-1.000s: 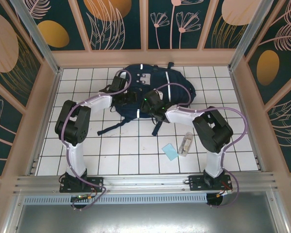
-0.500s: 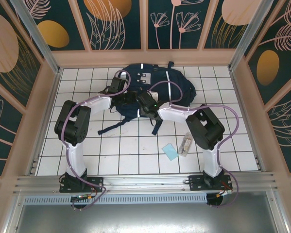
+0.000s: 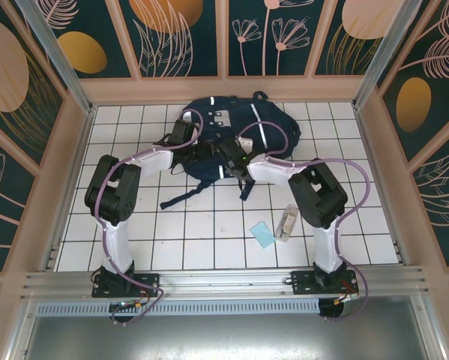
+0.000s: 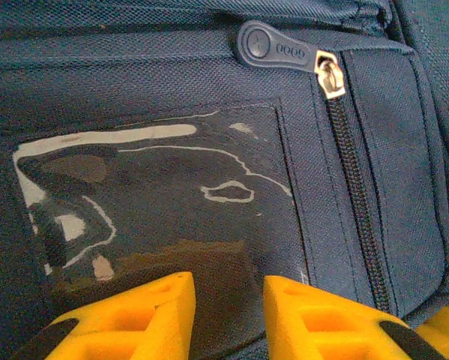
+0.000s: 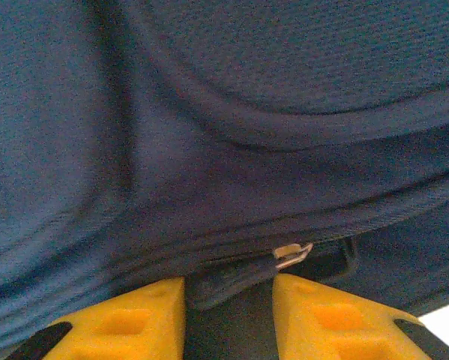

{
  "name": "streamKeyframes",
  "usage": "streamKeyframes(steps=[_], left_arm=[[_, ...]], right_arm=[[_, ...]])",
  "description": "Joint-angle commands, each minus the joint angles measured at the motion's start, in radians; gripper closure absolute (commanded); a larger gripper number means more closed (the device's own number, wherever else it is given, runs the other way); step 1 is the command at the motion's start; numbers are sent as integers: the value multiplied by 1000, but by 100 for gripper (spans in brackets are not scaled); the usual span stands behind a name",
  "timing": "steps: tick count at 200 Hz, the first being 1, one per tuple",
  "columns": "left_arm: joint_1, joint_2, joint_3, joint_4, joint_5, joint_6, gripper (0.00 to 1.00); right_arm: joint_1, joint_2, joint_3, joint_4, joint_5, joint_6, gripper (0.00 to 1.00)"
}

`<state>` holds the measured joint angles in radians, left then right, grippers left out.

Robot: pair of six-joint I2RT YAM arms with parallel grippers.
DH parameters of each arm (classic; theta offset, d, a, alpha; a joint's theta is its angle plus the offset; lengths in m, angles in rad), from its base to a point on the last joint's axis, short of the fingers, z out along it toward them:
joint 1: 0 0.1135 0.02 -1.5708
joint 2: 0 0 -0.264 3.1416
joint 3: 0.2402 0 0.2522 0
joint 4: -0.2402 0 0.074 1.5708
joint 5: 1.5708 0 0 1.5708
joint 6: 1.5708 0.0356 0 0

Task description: Pack the student bag

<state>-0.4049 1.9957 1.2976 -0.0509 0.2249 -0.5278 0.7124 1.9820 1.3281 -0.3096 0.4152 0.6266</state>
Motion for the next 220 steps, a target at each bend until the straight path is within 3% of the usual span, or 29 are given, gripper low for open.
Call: streamKeyframes(steps=[1, 36, 80, 117, 143, 179, 220], left_arm=[[34, 32, -44, -109, -45, 22, 68], [37, 25, -32, -121, -62, 28, 68], [38, 9, -19, -140, -68, 32, 68], [38, 3, -8, -156, -79, 41, 68], [39, 0, -6, -162, -78, 43, 69], [38, -9, -3, -180, -93, 49, 68], [37, -3, 11, -190, -98, 42, 68]], right_arm=[[-59, -75, -58, -110, 120, -35, 63], [-142, -167, -130, -59, 13, -77, 63], [-106, -226, -124, 5, -128, -126, 57], [-84, -184, -118, 79, -209, -240, 55], [-115, -164, -120, 78, -232, -365, 47], [-204, -163, -122, 66, -393, -554, 43], [-249, -121, -121, 79, -558, -638, 45]])
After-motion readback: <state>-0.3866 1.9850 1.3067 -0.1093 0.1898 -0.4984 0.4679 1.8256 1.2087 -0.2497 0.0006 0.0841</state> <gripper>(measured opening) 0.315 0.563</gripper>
